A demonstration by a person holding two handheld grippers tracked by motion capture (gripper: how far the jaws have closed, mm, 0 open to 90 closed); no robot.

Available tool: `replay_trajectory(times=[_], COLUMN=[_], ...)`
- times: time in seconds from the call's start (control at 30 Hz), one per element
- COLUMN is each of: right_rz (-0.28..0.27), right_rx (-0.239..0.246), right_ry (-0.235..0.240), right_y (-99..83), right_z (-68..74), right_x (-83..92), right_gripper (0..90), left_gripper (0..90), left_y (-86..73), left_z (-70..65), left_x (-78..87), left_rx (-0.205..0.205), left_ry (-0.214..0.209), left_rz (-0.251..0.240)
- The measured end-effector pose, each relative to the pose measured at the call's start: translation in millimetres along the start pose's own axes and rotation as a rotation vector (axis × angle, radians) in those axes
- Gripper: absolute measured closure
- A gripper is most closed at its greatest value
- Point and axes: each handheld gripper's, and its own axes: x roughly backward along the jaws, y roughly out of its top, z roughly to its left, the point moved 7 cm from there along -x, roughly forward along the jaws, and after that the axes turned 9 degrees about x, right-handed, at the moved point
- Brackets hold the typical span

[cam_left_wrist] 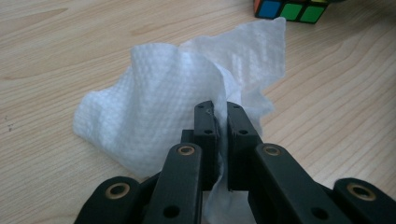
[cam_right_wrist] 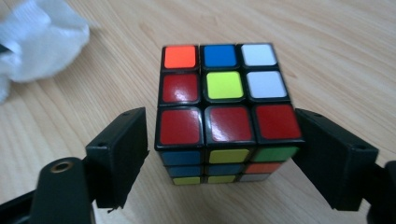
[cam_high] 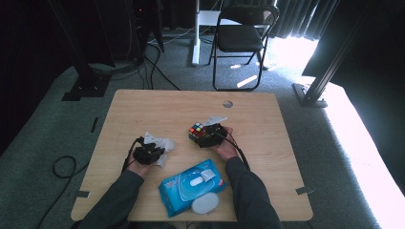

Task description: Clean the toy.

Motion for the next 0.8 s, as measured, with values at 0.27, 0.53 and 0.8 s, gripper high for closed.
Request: replay_trajectory(times=[0.27, 0.53, 0.8], right_rz=[0.015, 0.015, 0.007], right_rx=[-0.016, -0.008, -0.008], right_ry=[0.011, 0.008, 0.009], right_y=[-4.4, -6.1, -7.3], right_z=[-0.1, 0.1, 1.9], right_x=[-10.9, -12.9, -11.0], right_gripper=[28.6, 33.1, 33.8], left_gripper=[85.6, 85.6, 85.6], left_y=[5.4, 13.4, 25.3], left_z=[-0.1, 0.3, -0.4], left_x=[2.6, 5.0, 7.2], left_rx=[-0.006, -0.011, -0.015], left_ry=[-0.011, -0.019, -0.03], left_rz=[-0.009, -0.022, -0.044])
